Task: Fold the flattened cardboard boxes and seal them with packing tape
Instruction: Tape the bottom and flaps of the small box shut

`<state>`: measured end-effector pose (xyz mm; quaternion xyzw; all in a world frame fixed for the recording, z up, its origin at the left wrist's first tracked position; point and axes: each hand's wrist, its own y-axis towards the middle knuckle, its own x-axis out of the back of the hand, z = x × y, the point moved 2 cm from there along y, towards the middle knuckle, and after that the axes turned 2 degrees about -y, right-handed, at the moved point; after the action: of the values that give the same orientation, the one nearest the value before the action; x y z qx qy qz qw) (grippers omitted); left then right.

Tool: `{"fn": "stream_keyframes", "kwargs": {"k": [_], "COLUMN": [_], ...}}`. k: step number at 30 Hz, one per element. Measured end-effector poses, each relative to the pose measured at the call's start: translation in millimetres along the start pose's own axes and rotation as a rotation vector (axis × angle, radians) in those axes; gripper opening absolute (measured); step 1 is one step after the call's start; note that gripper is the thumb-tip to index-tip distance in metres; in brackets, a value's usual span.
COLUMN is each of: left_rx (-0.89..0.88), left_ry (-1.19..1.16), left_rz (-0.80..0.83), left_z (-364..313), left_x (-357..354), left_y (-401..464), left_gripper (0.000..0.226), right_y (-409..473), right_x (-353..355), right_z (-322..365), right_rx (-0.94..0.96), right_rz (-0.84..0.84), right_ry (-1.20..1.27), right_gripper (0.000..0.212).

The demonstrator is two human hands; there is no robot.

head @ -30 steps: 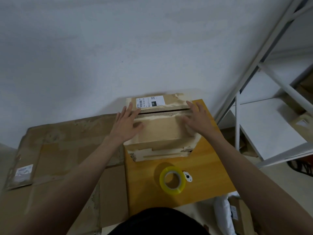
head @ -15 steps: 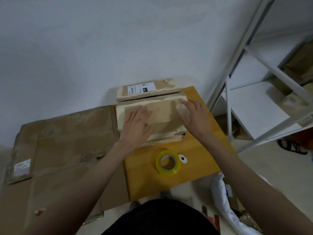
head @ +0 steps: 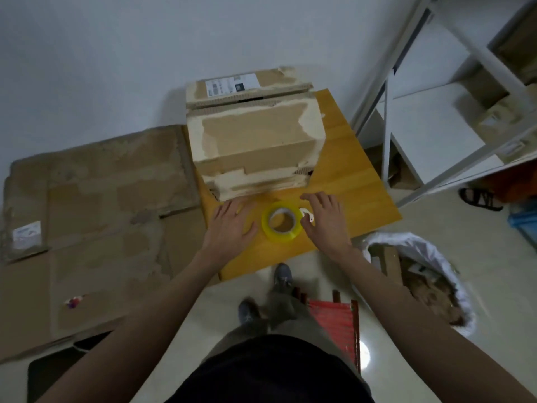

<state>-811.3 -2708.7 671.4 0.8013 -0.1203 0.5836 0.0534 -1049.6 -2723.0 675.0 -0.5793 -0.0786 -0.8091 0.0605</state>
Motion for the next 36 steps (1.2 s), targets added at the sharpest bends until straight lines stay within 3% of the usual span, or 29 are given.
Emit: {"fn": "stream_keyframes", "kwargs": {"k": [5, 13, 25, 31, 36], "left_rx": [0.093, 0.154, 0.153, 0.113, 0.077], "left_ry": [-0.022, -0.063, -0.176, -0.267, -0.396], "left_rz": [0.109, 0.126, 0.092, 0.101, 0.103], "left_z": [12, 34, 33, 24, 16], "left_x": [-32, -52, -37, -19, 0], "left_y": [-26, -35, -24, -11, -4], "left_gripper": [0.046, 0.043, 0.042, 0.044, 0.051], "right_y": [-11, 7, 17, 17, 2], "right_x": [-46, -114, -123, -85, -44], "right_z": [17, 9, -1, -7, 7], "right_rx": [-0.034, -0.048, 0.005, 0.013, -0.036], "right_rz": [0.265, 0.533, 0.468, 0.548, 0.502], "right_ry": [-0.050, -0.166, -0.146, 0.191, 0.479], "right_gripper": [0.040, 0.043, 0.047, 0.038, 0.036]}}
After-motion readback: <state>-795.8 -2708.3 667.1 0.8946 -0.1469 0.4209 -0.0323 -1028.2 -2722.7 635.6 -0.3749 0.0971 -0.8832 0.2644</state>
